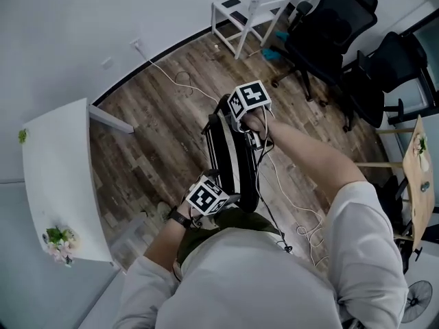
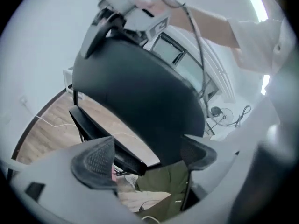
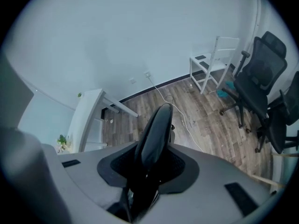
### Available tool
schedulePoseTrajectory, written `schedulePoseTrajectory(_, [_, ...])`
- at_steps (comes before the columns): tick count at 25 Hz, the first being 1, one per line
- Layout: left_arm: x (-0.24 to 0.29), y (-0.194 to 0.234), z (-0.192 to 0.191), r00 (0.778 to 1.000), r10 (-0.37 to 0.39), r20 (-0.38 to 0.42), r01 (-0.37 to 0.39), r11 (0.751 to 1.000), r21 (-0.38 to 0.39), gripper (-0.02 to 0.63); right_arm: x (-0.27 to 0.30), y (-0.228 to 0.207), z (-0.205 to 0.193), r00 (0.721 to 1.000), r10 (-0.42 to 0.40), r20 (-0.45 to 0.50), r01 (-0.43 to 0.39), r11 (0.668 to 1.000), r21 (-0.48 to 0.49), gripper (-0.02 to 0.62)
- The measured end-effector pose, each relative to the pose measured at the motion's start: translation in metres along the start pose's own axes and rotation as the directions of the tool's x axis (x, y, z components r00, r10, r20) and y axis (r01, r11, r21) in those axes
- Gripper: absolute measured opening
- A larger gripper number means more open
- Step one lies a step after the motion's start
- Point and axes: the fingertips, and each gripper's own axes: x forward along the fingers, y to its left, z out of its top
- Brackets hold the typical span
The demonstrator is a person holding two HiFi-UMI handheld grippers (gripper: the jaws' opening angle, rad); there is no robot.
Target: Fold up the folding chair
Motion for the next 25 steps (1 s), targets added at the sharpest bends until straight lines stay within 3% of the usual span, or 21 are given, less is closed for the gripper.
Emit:
schedulePoseTrajectory(3, [-0.020, -0.019, 0.024, 0.995, 0.099, 0.021, -0.099, 0.995, 0.020, 0.430, 0.002, 0.005, 0.000, 0.999, 0.037, -0.035, -0.037, 0.999, 0.008, 0.144])
schedulePoseTrajectory(6, [-0.033, -0.026, 0.024, 0.972, 0.233, -0.002, -0.232, 0.970, 0.066, 0.428, 0.004, 0.008, 0.000, 0.997, 0.060, -0.046, -0.058, 0.998, 0.033, 0.147])
schedulePoseTrajectory(10, [-0.046, -0.055, 0.026, 0.987, 0.160, 0.010, -0.160, 0.987, 0.015, 0.430, 0.003, 0.009, 0.002, 0.996, 0.079, -0.041, -0.076, 0.996, 0.054, 0.153])
schedulePoseTrajectory(15, [-0.028, -0.071, 0.025, 0.971, 0.236, 0.027, -0.235, 0.971, -0.054, 0.430, 0.007, 0.018, 0.003, 0.995, 0.097, -0.032, -0.093, 0.991, 0.096, 0.160])
schedulePoseTrajectory(17, [-0.010, -0.073, 0.022, 0.955, 0.295, 0.002, -0.295, 0.955, -0.038, 0.430, 0.008, 0.021, 0.005, 0.995, 0.099, -0.020, -0.096, 0.989, 0.108, 0.163])
schedulePoseTrajectory(21, [0.018, -0.050, 0.013, 0.886, 0.463, -0.031, -0.461, 0.885, 0.069, 0.439, 0.011, 0.029, 0.008, 0.996, 0.085, 0.014, -0.086, 0.989, 0.123, 0.163])
schedulePoseTrajectory(25, [0.024, -0.046, 0.014, 0.874, 0.486, -0.013, -0.484, 0.871, 0.085, 0.436, 0.012, 0.028, 0.008, 0.999, 0.027, 0.047, -0.031, 0.994, 0.103, 0.141])
